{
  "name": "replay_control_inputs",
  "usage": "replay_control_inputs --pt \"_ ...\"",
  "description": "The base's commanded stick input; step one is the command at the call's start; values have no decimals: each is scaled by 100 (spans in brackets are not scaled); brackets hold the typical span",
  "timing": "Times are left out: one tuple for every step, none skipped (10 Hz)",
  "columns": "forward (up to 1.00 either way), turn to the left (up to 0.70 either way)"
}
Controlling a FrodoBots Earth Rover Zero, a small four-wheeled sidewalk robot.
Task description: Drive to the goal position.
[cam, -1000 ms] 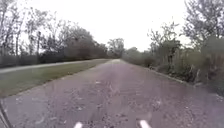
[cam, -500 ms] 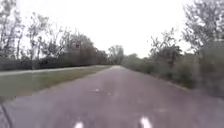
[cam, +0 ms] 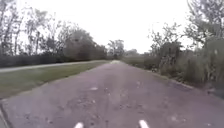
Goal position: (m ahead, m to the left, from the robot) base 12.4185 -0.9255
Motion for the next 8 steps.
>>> replay_control_inputs --pt "70 0" --pt "70 0" --pt "70 0" --pt "70 0" --pt "70 0" --pt "70 0" --pt "70 0" --pt "70 0"
